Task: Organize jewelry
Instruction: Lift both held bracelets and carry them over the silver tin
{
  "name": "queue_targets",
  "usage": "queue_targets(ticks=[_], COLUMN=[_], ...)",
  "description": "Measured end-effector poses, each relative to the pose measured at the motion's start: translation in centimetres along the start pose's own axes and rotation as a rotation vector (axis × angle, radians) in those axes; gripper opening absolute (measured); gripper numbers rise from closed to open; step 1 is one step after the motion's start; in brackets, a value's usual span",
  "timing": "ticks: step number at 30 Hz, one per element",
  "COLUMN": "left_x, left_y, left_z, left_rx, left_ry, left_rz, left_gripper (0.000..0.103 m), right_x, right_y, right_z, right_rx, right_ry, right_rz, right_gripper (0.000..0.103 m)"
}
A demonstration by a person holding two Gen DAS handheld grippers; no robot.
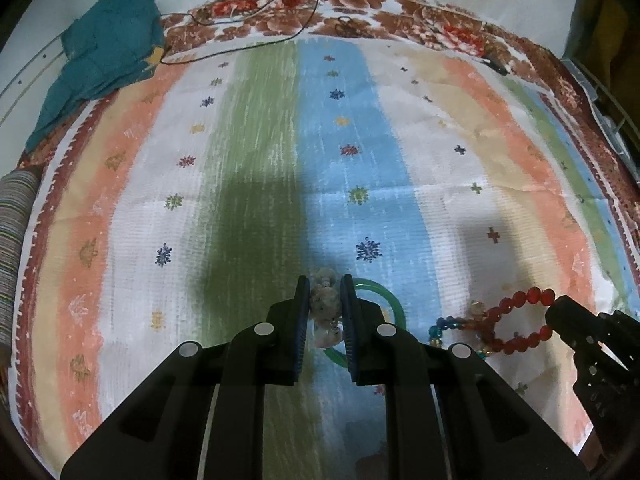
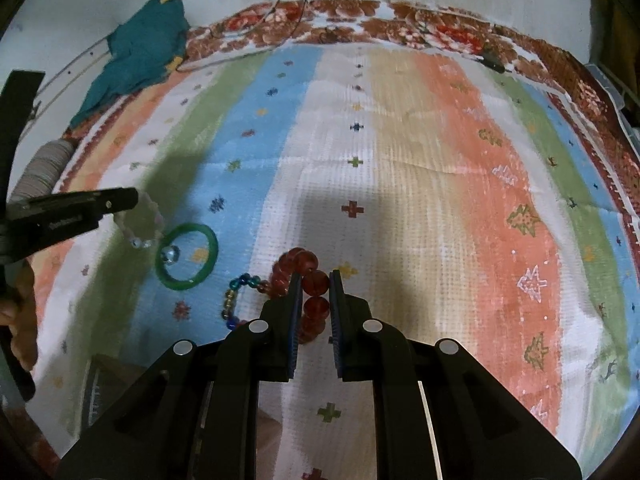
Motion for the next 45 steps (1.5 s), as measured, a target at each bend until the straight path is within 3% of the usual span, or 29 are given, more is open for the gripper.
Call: queue_targets(ticks=[19, 34, 45], left_x=[5.2, 11.3, 14.2], left_y=[2.2, 4.4, 6.1], left_z=[1.4, 3.5, 3.7], left_rx=[-0.028, -0.094, -0.102], left_ry=[0.056, 0.123, 0.168], left_rz=[0.085, 0.212, 0.246], left_gripper=[0.015, 0.015, 0.015], right_x=[5.1, 8.8, 10.5], right_y=[-0.3, -0.1, 0.6], right_z=[-0.8, -3.1, -4.1], right_rx=[0.021, 0.058, 0.065], right_ry=[0.027, -0.004, -0.019], right_rz=[0.12, 0.217, 0.242], right_gripper=[0.014, 0.014, 0.014])
Point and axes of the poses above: each gripper's, at about its wrist camera, not at the fingertips, and x roughly against the way its jaws point, z to its right, y to its underside, the point moved 7 cm from there along -x, roughly the way its jaws point, and after that the axes turned 15 degrees about x, right-handed, at the moved point
